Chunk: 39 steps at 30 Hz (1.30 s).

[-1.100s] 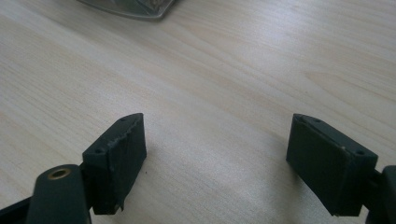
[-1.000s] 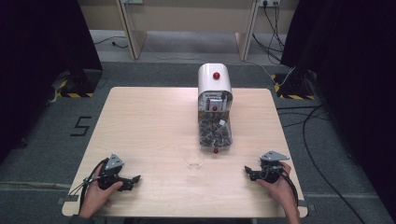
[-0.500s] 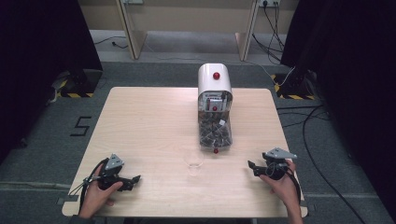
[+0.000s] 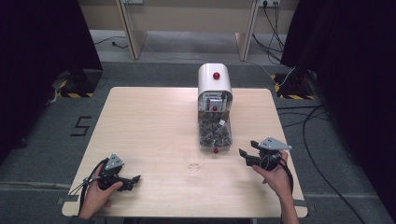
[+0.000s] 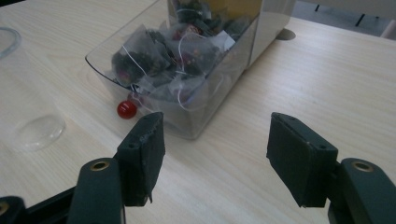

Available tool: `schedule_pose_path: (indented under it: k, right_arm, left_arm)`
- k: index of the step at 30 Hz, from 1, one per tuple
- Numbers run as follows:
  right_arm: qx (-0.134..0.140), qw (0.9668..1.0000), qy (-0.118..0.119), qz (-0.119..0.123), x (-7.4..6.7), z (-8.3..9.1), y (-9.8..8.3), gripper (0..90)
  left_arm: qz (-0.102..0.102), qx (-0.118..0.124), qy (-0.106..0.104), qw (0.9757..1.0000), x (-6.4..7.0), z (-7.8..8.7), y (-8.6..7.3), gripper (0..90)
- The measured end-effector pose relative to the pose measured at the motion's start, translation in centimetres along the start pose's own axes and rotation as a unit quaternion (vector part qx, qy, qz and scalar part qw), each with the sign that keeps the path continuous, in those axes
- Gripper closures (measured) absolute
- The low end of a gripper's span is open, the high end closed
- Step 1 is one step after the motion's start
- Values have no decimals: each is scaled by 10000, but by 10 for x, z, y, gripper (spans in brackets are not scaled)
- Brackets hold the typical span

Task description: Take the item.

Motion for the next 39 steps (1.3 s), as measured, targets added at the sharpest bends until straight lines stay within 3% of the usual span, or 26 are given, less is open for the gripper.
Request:
schedule_pose_path:
  k: [11,21,39]
  right_arm:
    - [165,9991,40,390,-17,-14,26,400]
    - [125,9977,81,656,-31,-43,46,400]
    - [-152,9923,-15,1232,-36,-86,51,447]
  left_arm:
    - [6,3,-2,10000,0,0,0,0]
    - [3,-2,4,10000,0,0,0,0]
    - [6,3,-3,10000,0,0,0,0]
Point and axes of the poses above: each handheld gripper's, and its own axes: z roughly backward along the jaws, y roughly out of its top, x roughly to its right, the point moved 10 cm from there along -z, roughly forward along the jaws, and after that the axes turned 15 degrees about -z, right-handed, at the moved point
